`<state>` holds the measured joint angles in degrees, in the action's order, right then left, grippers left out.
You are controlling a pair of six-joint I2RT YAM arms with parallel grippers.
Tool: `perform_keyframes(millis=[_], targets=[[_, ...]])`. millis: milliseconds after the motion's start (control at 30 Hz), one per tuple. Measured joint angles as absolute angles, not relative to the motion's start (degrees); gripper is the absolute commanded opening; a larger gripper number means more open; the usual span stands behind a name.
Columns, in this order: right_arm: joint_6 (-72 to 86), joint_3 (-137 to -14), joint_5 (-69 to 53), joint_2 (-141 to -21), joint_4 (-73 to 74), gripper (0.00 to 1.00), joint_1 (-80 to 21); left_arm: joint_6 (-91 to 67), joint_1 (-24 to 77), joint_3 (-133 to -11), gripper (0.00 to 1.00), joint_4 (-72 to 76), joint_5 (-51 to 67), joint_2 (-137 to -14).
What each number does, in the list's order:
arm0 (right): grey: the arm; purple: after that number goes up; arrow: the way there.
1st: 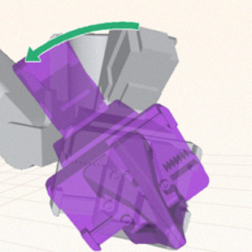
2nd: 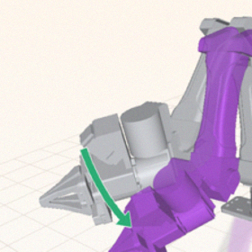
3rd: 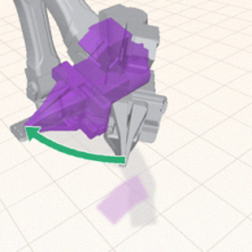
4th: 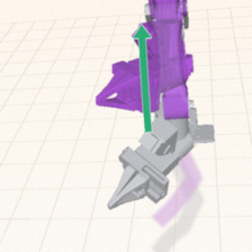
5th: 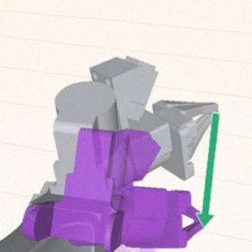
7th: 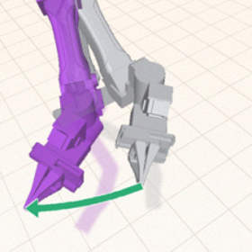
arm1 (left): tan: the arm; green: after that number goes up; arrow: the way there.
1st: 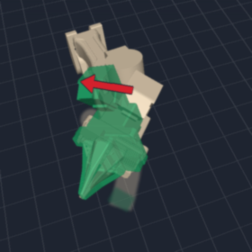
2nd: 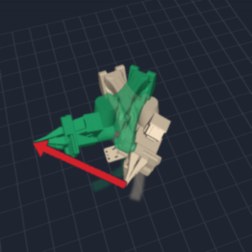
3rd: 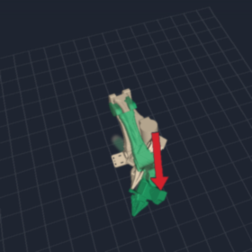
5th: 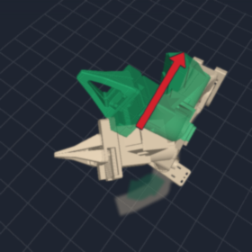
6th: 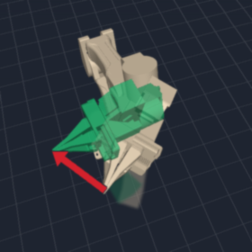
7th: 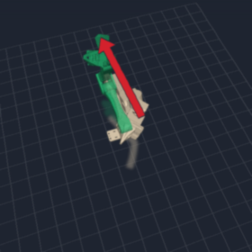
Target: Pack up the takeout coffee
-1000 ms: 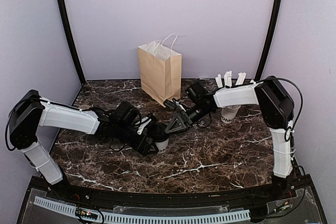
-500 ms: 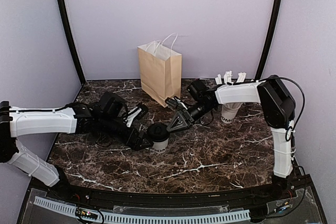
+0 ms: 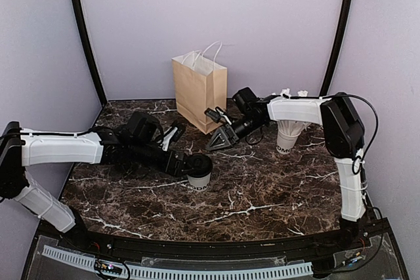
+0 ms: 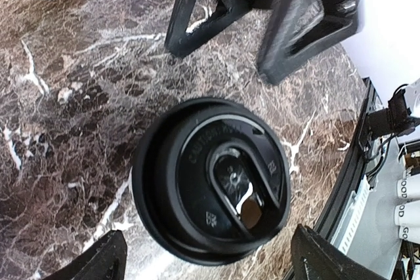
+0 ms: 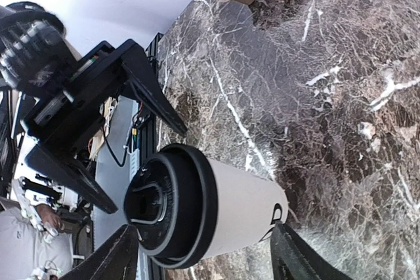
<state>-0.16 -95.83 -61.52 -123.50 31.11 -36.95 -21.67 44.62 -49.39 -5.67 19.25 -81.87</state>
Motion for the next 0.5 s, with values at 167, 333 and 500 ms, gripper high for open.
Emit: perform_keyframes(millis=[167,333,500], targets=[[0.49,-96.4,-61.98,-126.45,31.29,0.46,-36.73,-22.35,44.14,-49.39,0.88,-3.27,19.53,-83.26],[1.61,-96.4,-63.48,-127.61,31.2,0.46,-36.71,-22.13,43.88,-49.21,0.88,-1.67,20.6,-84.38],[2.2,-96.31,-64.03,-127.61,31.11,0.48,-36.69,-21.43,43.77,-48.58,0.9,-0.95,21.23,-84.53]])
